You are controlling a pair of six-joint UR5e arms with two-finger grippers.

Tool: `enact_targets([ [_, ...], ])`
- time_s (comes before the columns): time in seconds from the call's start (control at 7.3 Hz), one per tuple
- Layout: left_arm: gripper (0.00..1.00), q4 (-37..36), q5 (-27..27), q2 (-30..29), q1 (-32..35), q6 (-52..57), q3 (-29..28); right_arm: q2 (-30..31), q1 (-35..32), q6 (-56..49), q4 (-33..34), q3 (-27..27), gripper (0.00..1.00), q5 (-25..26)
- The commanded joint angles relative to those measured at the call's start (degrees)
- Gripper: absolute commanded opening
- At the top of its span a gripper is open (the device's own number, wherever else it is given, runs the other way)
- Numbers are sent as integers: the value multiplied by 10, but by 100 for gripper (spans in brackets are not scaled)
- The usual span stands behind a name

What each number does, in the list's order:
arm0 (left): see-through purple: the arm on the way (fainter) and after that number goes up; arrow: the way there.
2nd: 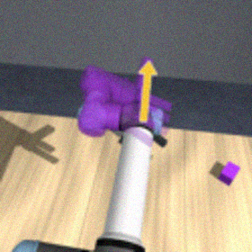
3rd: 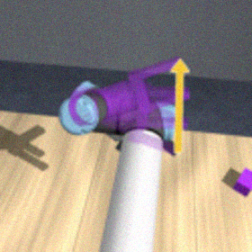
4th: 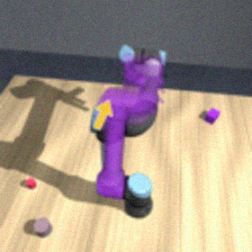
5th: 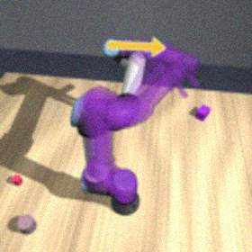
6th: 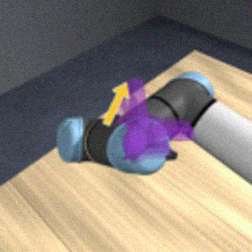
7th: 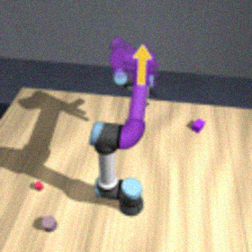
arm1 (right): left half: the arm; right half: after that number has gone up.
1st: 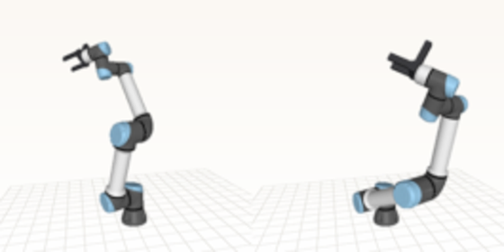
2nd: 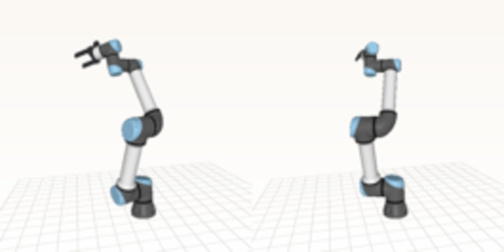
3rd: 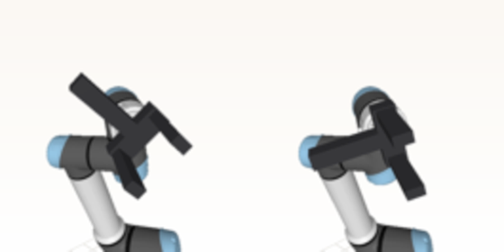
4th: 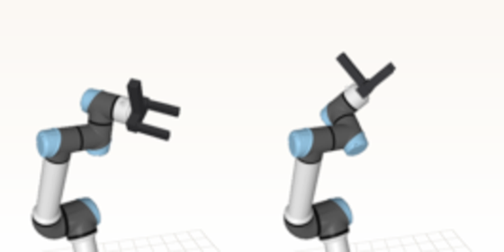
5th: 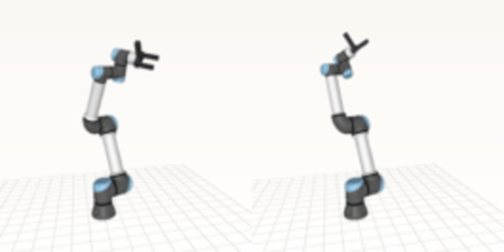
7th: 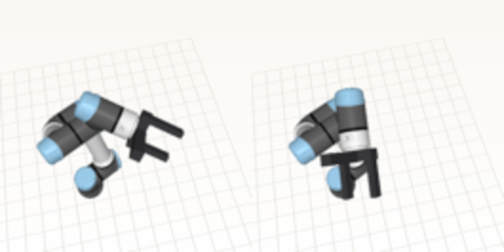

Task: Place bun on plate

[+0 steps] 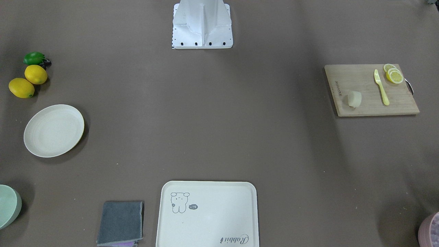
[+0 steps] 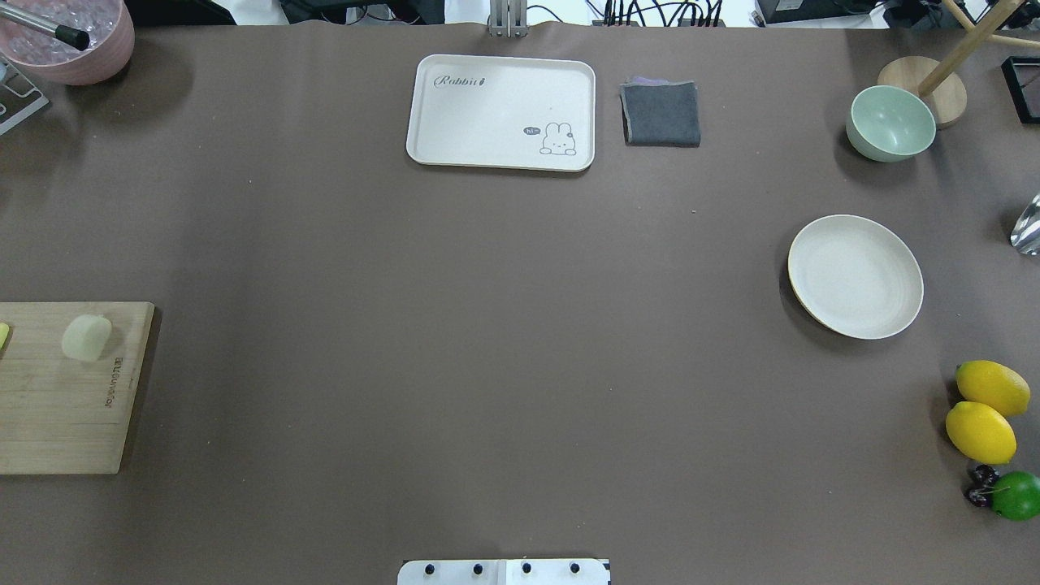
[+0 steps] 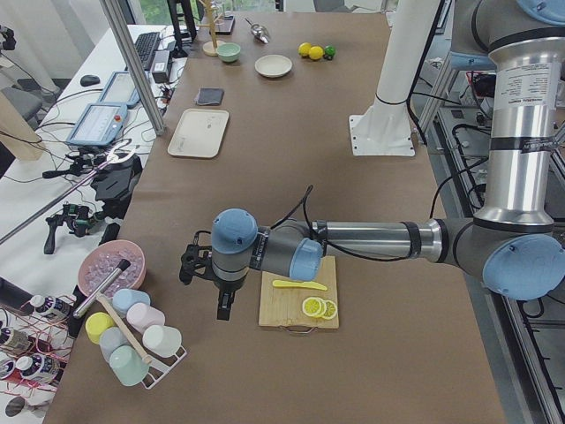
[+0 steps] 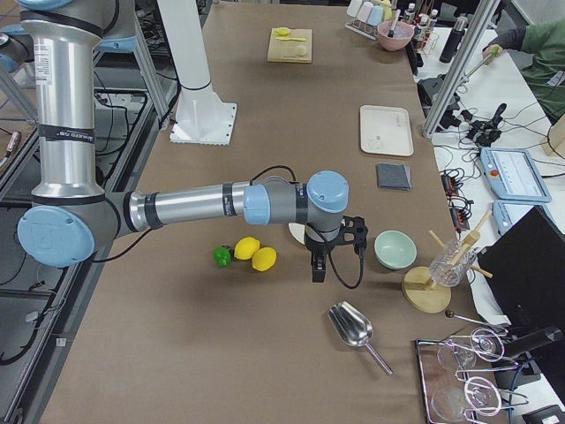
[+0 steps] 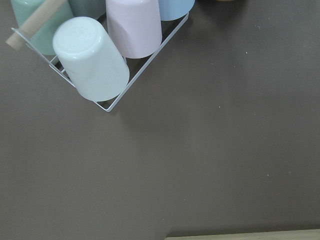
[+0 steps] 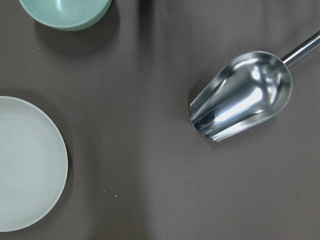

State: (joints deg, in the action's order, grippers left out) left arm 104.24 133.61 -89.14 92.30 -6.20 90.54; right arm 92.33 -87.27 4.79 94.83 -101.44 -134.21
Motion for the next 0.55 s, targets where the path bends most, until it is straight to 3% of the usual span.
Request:
enact_targets([
  [0.0, 98, 0, -26, -2, 1, 0, 4, 3, 0, 0, 0, 1, 100, 1],
  [0.41, 98, -1, -28, -1, 1, -2, 1, 2, 0, 0, 0, -1, 100, 0],
])
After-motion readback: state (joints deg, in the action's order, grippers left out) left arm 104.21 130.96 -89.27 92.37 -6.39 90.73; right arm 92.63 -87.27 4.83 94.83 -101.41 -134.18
